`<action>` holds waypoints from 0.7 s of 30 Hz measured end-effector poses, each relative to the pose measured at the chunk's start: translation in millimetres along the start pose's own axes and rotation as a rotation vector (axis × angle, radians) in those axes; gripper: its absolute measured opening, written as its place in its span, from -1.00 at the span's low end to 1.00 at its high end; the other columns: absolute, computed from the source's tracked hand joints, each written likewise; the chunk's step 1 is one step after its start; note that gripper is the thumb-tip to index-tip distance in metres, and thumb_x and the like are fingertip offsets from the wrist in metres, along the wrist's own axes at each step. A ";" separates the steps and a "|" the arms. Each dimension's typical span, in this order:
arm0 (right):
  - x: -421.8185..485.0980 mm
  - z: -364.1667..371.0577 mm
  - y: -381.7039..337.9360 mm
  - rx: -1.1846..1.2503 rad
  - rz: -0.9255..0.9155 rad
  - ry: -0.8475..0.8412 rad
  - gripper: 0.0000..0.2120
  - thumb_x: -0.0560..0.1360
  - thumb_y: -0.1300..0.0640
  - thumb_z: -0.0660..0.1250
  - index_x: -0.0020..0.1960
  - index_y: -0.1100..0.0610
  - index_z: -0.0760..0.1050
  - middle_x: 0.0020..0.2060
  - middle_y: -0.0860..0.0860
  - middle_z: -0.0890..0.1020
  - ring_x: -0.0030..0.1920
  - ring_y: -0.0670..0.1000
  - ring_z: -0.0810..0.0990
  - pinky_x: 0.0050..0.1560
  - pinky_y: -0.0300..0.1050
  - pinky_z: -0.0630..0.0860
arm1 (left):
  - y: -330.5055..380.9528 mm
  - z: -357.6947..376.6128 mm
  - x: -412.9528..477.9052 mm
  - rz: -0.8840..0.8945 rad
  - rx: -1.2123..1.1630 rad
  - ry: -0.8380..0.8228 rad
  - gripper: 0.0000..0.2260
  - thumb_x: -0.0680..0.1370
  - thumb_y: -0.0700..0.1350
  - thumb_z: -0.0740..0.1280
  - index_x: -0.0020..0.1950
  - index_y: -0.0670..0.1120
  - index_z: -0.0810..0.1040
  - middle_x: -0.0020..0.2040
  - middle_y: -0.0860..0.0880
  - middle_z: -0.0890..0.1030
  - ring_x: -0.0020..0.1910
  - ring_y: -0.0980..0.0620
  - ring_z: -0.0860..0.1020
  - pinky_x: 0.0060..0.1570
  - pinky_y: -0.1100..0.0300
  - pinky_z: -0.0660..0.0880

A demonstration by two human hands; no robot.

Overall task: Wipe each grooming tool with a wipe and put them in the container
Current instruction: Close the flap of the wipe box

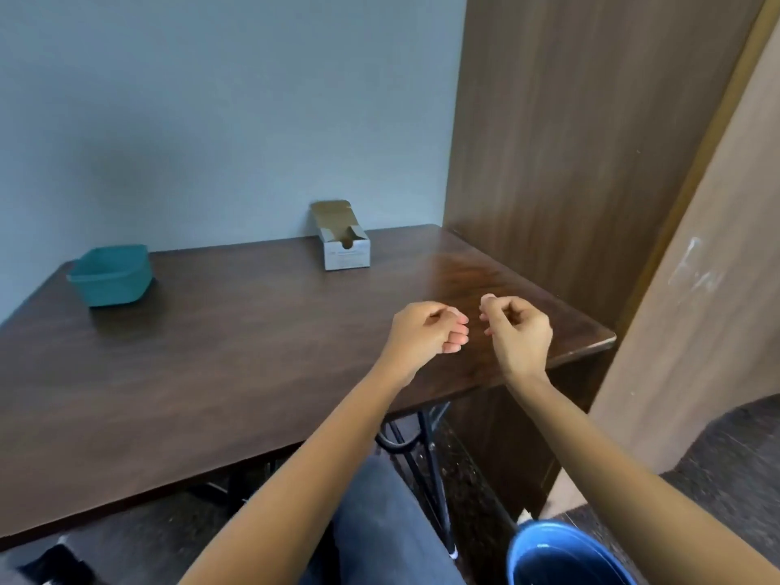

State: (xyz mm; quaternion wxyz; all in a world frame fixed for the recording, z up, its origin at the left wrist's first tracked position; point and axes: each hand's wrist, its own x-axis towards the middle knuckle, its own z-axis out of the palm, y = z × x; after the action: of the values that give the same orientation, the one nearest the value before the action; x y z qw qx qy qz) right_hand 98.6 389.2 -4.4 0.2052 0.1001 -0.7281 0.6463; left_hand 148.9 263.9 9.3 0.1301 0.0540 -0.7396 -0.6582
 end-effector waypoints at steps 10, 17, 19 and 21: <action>40.3 106.4 -20.1 0.011 0.027 -0.126 -0.70 0.49 0.02 0.35 -0.34 0.18 0.55 -0.44 -0.01 0.60 -0.42 -0.12 0.50 -0.25 -0.25 0.43 | 18.4 -101.5 46.6 -0.007 0.005 0.211 -0.77 0.61 -0.24 0.19 0.01 -0.31 0.62 -0.18 -0.15 0.64 -0.31 0.12 0.62 -0.23 0.31 0.61; 68.7 168.7 -14.2 -0.019 0.069 -0.170 -0.73 0.49 0.04 0.35 -0.32 0.15 0.56 -0.39 -0.03 0.62 -0.36 -0.06 0.56 -0.21 -0.21 0.48 | 4.0 -152.0 87.1 -0.033 0.062 0.305 -0.77 0.60 -0.23 0.19 -0.05 -0.25 0.64 -0.18 -0.14 0.66 -0.28 0.09 0.64 -0.26 0.31 0.59; 73.1 181.4 -9.8 -0.030 0.084 -0.174 -0.73 0.49 0.03 0.34 -0.31 0.17 0.57 -0.39 -0.01 0.63 -0.36 -0.04 0.56 -0.23 -0.22 0.47 | -2.4 -160.0 95.8 -0.052 0.076 0.323 -0.78 0.60 -0.23 0.19 -0.05 -0.24 0.63 -0.19 -0.14 0.66 -0.29 0.08 0.64 -0.25 0.30 0.60; 80.4 196.3 -3.8 -0.038 0.100 -0.185 -0.72 0.49 0.03 0.34 -0.29 0.20 0.58 -0.37 0.02 0.64 -0.35 -0.04 0.55 -0.25 -0.22 0.45 | -9.7 -168.1 107.8 -0.072 0.083 0.340 -0.78 0.60 -0.23 0.20 -0.05 -0.25 0.63 -0.20 -0.13 0.65 -0.29 0.07 0.63 -0.25 0.29 0.60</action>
State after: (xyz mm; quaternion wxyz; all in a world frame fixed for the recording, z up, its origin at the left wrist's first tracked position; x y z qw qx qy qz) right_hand -5.1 205.4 17.6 0.1064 0.1187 -0.7602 0.6299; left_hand 88.8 74.3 29.6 0.2273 0.1963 -0.7309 -0.6128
